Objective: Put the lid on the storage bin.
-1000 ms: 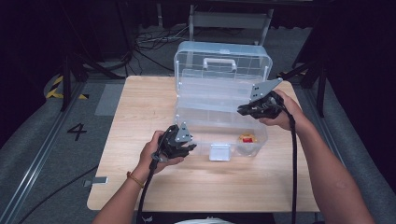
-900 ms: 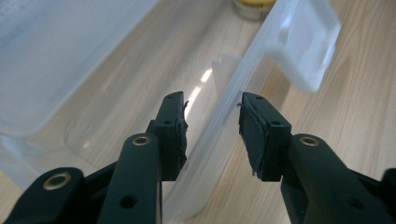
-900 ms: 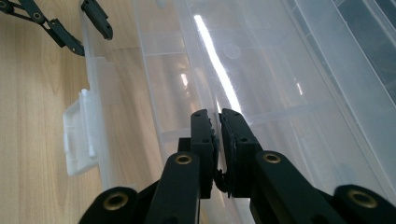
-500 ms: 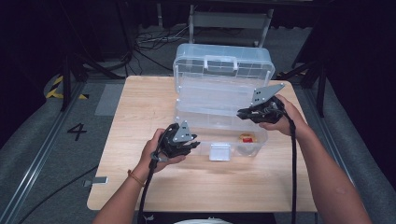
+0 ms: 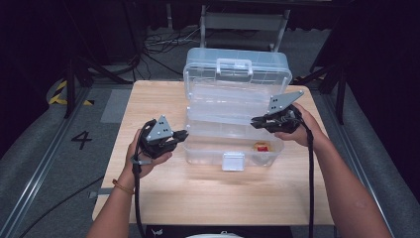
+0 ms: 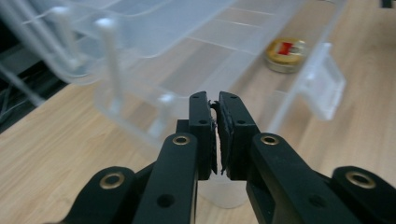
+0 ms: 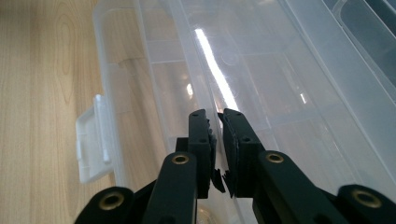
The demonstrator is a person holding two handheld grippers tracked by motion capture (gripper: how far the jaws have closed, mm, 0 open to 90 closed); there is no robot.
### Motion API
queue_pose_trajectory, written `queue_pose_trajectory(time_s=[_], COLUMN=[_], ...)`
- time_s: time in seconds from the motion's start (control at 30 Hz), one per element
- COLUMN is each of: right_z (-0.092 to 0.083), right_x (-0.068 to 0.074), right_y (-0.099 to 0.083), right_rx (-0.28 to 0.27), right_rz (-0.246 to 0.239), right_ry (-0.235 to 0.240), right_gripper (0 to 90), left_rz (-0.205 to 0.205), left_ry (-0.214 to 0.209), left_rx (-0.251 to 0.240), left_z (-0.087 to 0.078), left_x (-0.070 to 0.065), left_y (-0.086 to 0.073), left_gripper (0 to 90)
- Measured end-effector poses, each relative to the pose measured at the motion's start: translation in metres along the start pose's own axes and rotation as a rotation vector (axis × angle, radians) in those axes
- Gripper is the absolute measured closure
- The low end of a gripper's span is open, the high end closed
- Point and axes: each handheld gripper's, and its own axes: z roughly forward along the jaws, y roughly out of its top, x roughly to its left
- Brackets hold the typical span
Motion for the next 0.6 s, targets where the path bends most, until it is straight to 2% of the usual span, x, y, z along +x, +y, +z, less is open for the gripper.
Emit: queue_pose_trajectory(time_s=[0.13, 0.27, 0.3, 0.37, 0.47, 0.6], right_z=[0.000, 0.000, 0.000, 0.000, 0.000, 0.000], right_x=[0.000, 0.001, 0.001, 0.002, 0.003, 0.003], right_y=[0.000, -0.001, -0.001, -0.001, -0.001, -0.002], right_rx=[-0.001, -0.001, -0.001, 0.003, 0.002, -0.004], right_rz=[-0.002, 0.001, 0.001, -0.008, -0.007, -0.003], right_ry=[0.007, 0.001, 0.001, -0.007, -0.006, -0.010], right_gripper=[83.0, 82.9, 82.9, 82.8, 82.7, 82.5], left_rz=[-0.065, -0.098, -0.098, -0.089, -0.086, -0.103], left_ry=[0.012, 0.028, 0.028, 0.056, 0.070, 0.087], left_rx=[-0.025, -0.043, -0.043, -0.033, -0.033, -0.086], left_z=[0.003, 0.007, 0.007, 0.009, 0.011, 0.012], left_x=[0.016, 0.026, 0.026, 0.030, 0.037, 0.047], left_y=[-0.004, -0.003, -0.003, 0.002, 0.013, 0.027], left_gripper=[89.8, 89.9, 89.9, 90.0, 90.0, 90.0])
